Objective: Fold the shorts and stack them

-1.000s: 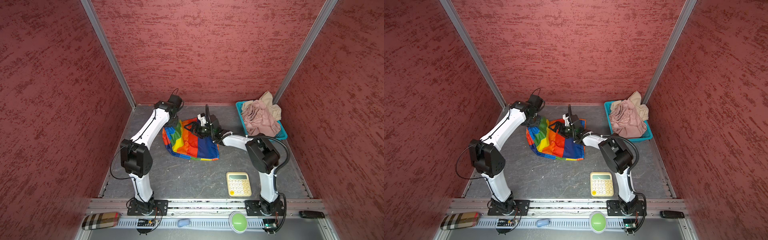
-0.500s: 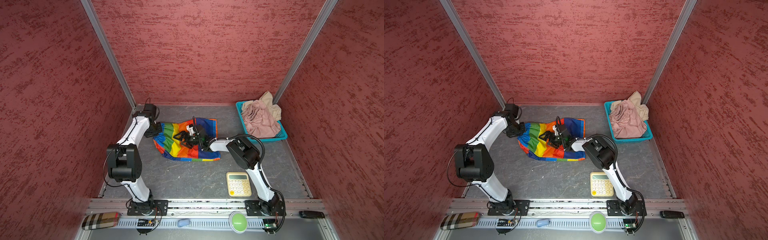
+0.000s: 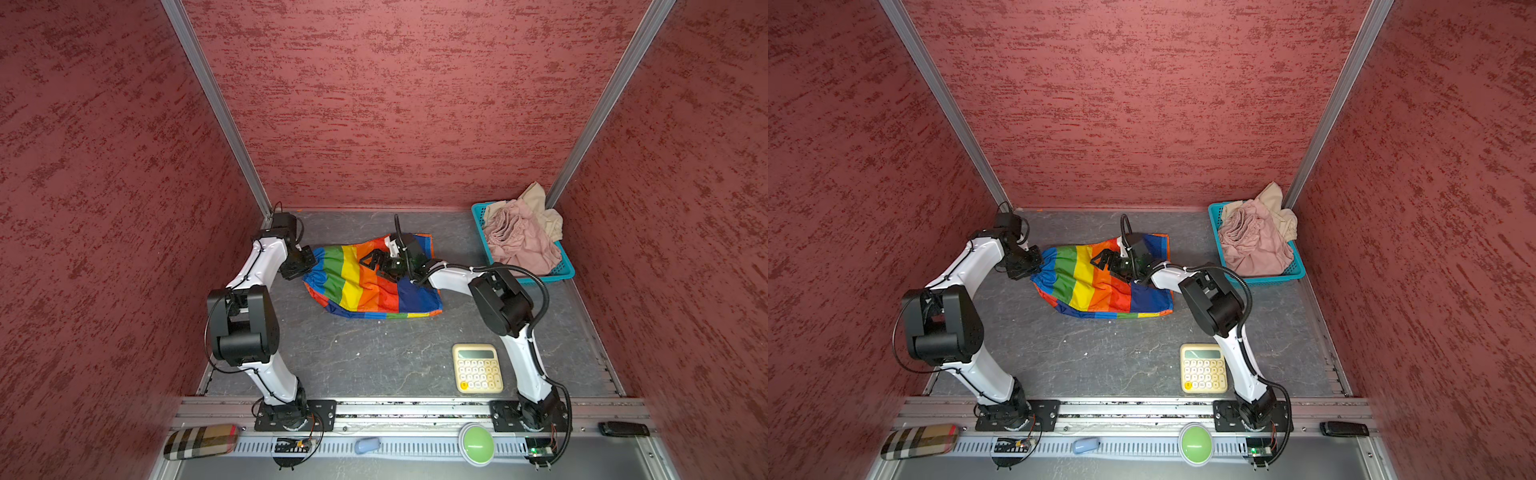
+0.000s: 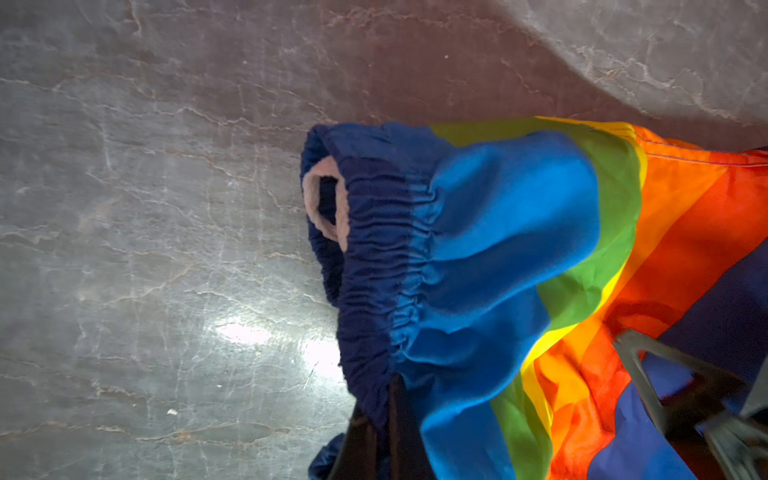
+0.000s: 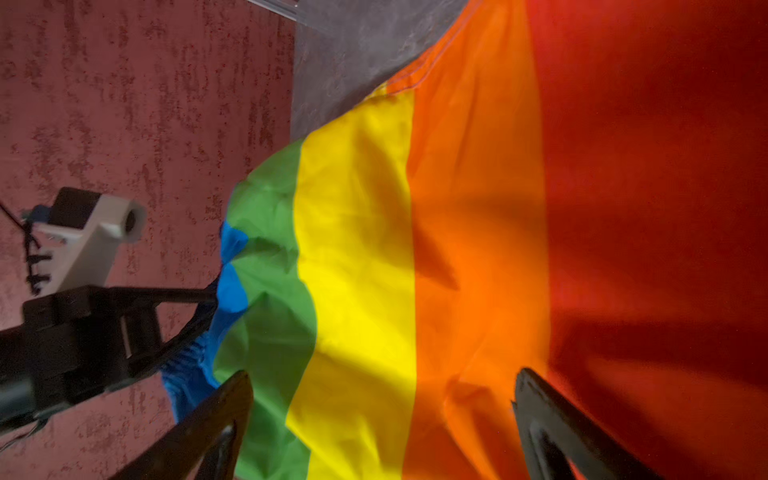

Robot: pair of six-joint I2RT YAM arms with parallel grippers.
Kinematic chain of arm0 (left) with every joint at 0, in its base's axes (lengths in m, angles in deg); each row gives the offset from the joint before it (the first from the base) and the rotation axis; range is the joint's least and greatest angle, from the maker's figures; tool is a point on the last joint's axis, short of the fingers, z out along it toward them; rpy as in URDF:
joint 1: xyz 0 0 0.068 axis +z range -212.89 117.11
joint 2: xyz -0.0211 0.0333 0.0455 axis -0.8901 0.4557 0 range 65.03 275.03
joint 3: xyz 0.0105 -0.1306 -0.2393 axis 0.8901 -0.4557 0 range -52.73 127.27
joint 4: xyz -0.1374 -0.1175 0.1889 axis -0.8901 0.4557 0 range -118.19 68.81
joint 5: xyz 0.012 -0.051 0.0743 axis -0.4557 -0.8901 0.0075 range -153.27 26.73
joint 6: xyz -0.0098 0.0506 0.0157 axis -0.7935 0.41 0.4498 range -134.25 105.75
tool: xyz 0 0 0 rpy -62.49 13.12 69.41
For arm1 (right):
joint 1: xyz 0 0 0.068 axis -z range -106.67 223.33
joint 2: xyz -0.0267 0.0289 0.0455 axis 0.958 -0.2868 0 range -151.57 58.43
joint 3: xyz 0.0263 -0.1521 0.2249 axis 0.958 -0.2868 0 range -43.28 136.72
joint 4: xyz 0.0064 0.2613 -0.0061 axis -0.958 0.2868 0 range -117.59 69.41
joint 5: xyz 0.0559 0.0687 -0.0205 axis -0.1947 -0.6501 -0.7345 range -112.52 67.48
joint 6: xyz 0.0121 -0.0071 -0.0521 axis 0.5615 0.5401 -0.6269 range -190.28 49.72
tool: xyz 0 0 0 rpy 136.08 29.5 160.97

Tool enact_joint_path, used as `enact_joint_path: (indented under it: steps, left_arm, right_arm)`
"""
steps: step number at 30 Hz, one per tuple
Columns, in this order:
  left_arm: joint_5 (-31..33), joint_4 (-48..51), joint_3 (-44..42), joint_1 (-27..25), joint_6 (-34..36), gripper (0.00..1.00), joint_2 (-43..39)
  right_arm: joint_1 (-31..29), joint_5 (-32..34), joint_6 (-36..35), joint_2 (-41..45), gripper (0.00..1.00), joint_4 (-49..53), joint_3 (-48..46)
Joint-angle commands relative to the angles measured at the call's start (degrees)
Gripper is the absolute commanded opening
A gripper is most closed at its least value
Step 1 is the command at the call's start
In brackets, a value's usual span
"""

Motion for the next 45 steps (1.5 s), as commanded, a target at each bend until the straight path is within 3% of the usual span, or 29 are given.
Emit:
enact_joint_path:
  steps: [1, 7, 14, 20, 23, 30, 35, 45]
  left_arm:
    - [-2.17, -2.47, 0.18, 0.23, -1.13, 0.0, -0.15]
    - [-2.47, -2.92, 0.23, 0.47, -1.69, 0.0, -0.31]
    - [-3.0, -2.22, 1.11, 1.69, -1.73, 0.0, -3.04]
    - [-3.99, -1.99, 2.15, 1.38, -1.89, 0.0, -5.71]
    - [-4.14, -0.81, 4.24, -0.24, -2.51, 0.0, -6.73]
    - [0.07, 2.35, 9.34, -6.71, -1.94, 0.0, -6.61]
    - [5.28, 4.43, 13.0, -13.41, -0.35, 0.0, -5.94]
    - [10.97, 8.63, 24.4, -28.64, 2.4, 0.0, 0.73]
  right_arm:
    - [-2.54, -0.36, 0.47, 3.34, 0.99, -2.4, -3.87]
    - [-4.63, -1.86, 4.49, -0.56, 0.99, -8.06, -6.81]
    - [-4.31, -2.02, 3.84, -3.17, 0.99, -6.01, -5.53]
    - [-0.55, -3.11, 0.79, 4.46, 0.99, -3.44, -5.84]
    - [3.03, -2.18, -3.72, 9.79, 0.99, 3.05, -5.99]
    - [14.37, 3.47, -15.25, 15.74, 0.99, 17.13, -10.44]
    - [16.58, 8.41, -23.28, 15.9, 0.99, 24.59, -11.72]
    - [16.75, 6.68, -20.28, 13.93, 0.99, 17.83, -18.48]
